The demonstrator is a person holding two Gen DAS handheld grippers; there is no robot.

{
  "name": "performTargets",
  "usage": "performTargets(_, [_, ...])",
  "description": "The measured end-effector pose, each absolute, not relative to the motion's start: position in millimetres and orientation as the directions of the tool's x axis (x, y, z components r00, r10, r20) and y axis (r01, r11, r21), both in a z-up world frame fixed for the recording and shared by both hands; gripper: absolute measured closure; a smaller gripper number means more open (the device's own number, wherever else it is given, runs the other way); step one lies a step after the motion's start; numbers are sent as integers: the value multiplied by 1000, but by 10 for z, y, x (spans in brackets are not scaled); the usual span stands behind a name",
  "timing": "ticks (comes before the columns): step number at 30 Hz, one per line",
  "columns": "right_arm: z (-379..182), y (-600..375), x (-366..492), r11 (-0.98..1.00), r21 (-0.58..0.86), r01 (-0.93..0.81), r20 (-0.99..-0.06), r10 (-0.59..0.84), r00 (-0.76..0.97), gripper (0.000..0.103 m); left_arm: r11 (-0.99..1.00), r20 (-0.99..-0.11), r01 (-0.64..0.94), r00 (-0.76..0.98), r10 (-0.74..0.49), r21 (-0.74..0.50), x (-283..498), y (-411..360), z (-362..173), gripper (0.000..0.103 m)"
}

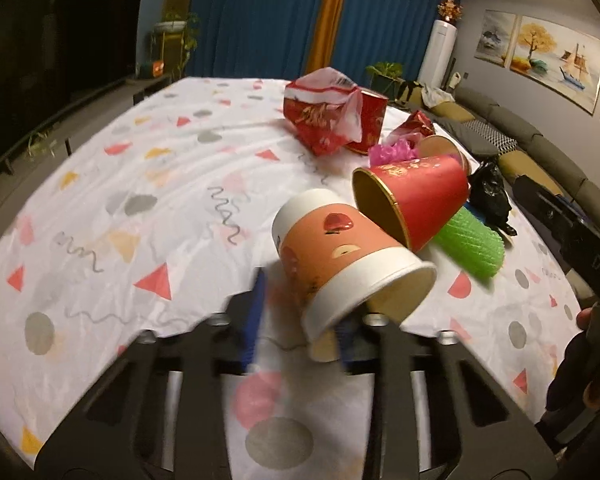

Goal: Collect trash
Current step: 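Grasp the white paper cup with the left tool while the right tool grasps the red cup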

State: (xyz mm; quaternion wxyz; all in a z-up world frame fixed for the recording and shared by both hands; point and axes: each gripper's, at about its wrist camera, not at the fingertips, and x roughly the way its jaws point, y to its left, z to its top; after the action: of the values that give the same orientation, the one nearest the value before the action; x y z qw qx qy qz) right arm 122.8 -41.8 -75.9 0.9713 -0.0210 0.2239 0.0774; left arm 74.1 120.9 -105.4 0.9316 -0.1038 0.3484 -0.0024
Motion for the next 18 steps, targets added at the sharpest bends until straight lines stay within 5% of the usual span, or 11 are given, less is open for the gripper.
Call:
performTargets(5, [-801,-213,1300,980,-29,-198,-440,165,883,14,966,-643,-85,760,-94,-243,763,1352,-1062,101])
performTargets(7, [-818,-130,1341,977,-40,-211,-445,172,879,6,964,-636,-100,767,-83,-247,753,1409,-1032,101])
performTargets(18, [-933,275,1530,945,-147,-293,-499,185,847,6,944,-620,-163,783,-52,-286,802,1762,-992,101])
